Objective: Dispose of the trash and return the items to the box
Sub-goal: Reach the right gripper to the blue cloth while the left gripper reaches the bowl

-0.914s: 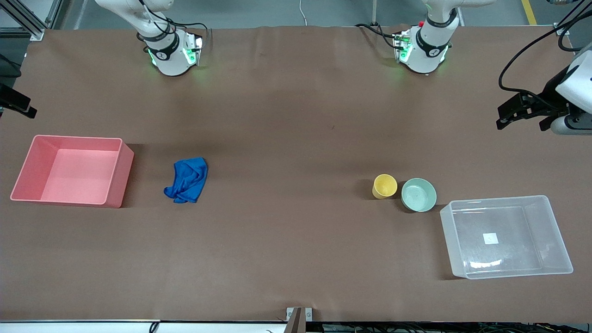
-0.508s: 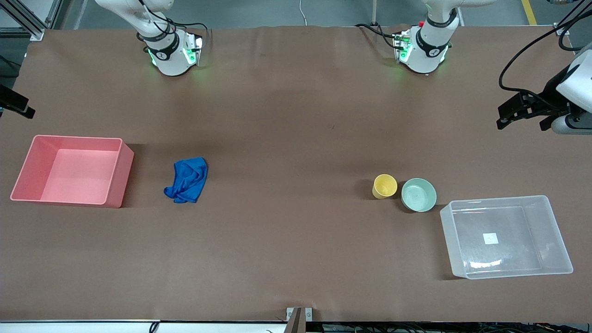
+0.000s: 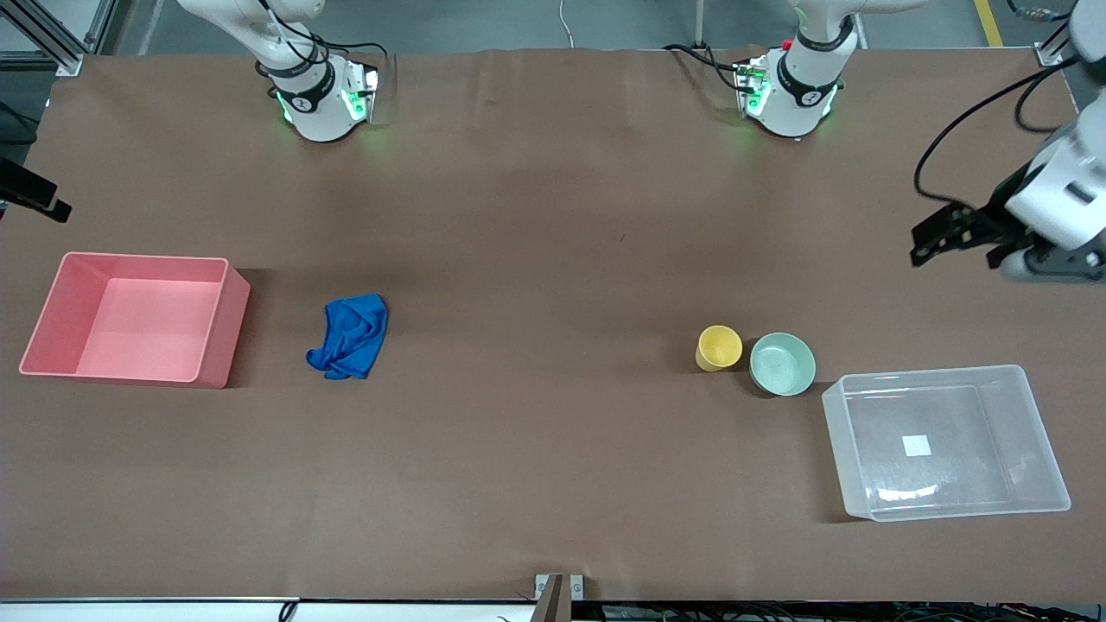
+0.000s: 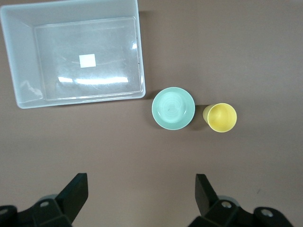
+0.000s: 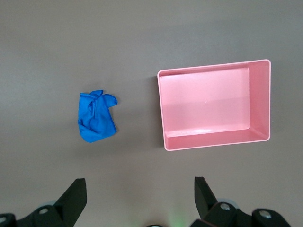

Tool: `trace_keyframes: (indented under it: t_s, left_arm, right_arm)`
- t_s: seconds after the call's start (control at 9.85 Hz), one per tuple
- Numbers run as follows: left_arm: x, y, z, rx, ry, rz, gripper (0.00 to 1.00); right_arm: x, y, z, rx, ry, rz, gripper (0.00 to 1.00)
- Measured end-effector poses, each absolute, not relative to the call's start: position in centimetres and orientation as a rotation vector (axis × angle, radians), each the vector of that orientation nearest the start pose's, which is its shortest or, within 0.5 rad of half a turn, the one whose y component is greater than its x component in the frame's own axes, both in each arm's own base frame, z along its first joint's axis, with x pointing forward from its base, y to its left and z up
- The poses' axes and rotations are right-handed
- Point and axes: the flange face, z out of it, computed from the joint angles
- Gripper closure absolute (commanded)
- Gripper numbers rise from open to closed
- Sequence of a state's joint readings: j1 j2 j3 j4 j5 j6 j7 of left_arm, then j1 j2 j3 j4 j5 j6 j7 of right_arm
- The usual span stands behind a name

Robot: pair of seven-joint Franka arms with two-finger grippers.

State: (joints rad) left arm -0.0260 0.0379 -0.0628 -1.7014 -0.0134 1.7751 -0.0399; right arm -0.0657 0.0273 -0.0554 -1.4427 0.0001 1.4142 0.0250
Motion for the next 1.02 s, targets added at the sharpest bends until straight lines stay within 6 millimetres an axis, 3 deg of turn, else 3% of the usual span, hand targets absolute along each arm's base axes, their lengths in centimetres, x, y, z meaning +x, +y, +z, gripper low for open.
trace_keyframes:
  t_s: [0.1, 0.2, 0.51, 0.71, 0.81, 1.02]
  left_arm:
    - [57.9, -5.2, 52.3, -3.158, 0.071, -0.064, 0.02]
    - [57.7, -5.2, 48.4, -3.159, 0.068, -0.075, 0.02]
    - [56.7, -4.9, 37.7, -3.16, 0.061, -0.031, 0.02]
    - [57.2, -4.9, 32.1, -3.164, 0.055, 0.005, 0.02]
    - [57.6, -4.9, 29.4, -3.166, 0.054, 0.005, 0.02]
    - [58.1, -5.0, 24.9, -3.172, 0.052, -0.01, 0.08]
  right_arm:
    - [55.0, -5.8, 63.9, -3.129, 0.22, 0.096, 0.0]
    - [56.3, -3.6, 61.0, -3.126, 0.241, 0.091, 0.0]
    - [59.6, 8.3, 47.7, -3.193, 0.246, 0.169, 0.0]
    - [60.3, 13.7, 38.6, -3.258, 0.243, 0.149, 0.0]
    - [59.9, 14.9, 34.5, -3.249, 0.21, 0.106, 0.0]
    - [57.9, 14.6, 27.6, -3.219, 0.15, 0.024, 0.0]
